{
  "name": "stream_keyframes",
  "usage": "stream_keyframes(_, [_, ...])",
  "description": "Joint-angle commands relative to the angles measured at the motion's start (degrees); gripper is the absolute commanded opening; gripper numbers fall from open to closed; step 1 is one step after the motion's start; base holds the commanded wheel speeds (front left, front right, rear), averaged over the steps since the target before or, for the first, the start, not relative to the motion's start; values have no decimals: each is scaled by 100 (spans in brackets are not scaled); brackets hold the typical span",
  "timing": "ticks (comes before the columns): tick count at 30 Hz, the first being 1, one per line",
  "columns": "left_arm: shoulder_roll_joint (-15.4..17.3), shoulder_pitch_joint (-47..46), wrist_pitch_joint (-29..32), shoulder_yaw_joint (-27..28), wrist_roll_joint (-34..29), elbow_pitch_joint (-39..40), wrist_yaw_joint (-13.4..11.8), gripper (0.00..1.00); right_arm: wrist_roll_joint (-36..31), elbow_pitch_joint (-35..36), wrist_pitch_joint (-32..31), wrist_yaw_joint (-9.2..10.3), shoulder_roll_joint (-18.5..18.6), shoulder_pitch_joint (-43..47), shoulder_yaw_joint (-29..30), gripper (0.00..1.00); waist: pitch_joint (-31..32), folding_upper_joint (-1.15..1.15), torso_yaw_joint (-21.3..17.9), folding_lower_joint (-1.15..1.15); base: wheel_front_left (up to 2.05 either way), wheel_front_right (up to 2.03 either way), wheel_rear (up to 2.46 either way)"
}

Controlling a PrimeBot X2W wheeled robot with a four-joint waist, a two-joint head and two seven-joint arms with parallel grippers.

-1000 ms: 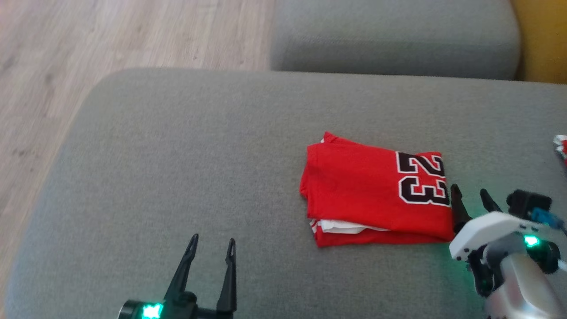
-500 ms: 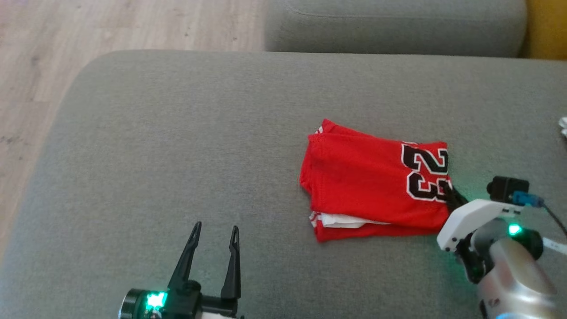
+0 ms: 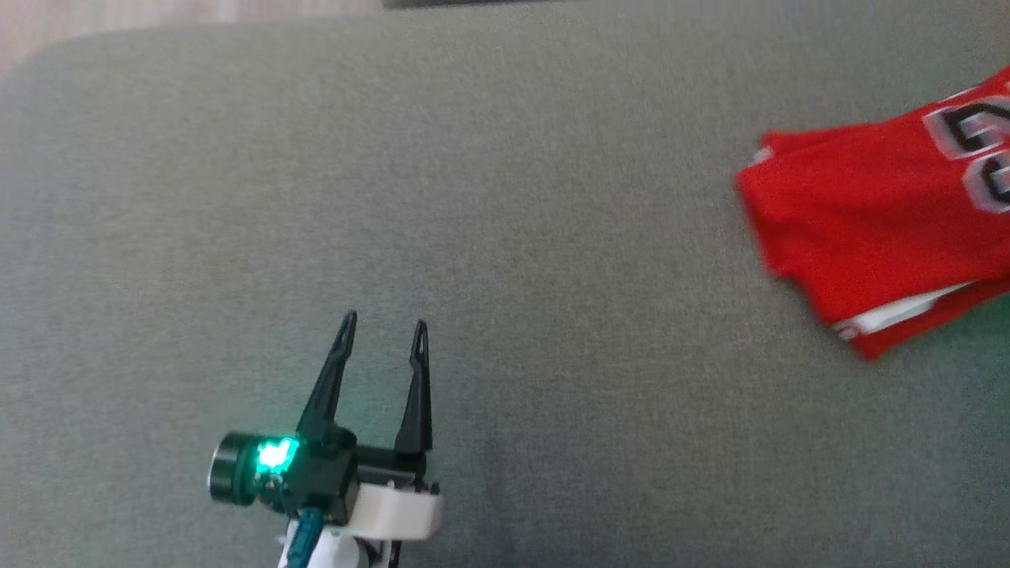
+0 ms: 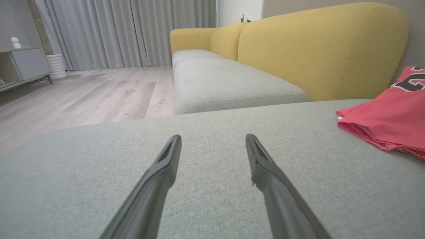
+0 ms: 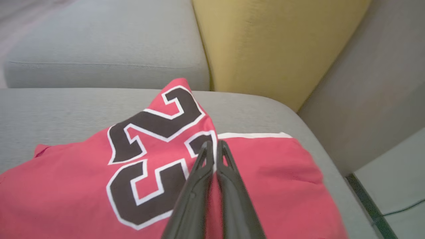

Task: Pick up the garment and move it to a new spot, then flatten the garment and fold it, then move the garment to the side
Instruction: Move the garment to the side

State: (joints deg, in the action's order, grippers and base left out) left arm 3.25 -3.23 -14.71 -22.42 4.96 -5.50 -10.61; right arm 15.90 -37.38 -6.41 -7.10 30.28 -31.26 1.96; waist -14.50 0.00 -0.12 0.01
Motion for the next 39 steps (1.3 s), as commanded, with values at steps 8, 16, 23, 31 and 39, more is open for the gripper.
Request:
stream_keyframes(8, [-37,-485,-29,103,-97,142,15,100,-315,558,-300,-39,1056,-431,475,0,-613,0,-337,-1,0,0,0])
stream_keyframes(16, [-37,-554,-29,179,-41,-17,91,100,-1038,735,-64,-39,506,-260,709,100,-278,0,-410,-1,0,0,0])
stream_keyframes(23, [-37,-200,-29,365,327,-227,60,100,-1276,880,438,-39,-1003,750,727,100,733,0,-296,-1,0,0,0])
stream_keyframes(31, [-37,335,-29,348,549,-354,57,100,-849,877,1349,-39,-2370,2191,132,93,1803,0,-47,-1,0,0,0])
stream_keyframes(39, [-37,884,-29,452,602,-333,22,100,-740,1015,2131,-39,-2649,3078,-636,100,2424,0,147,-1,0,0,0])
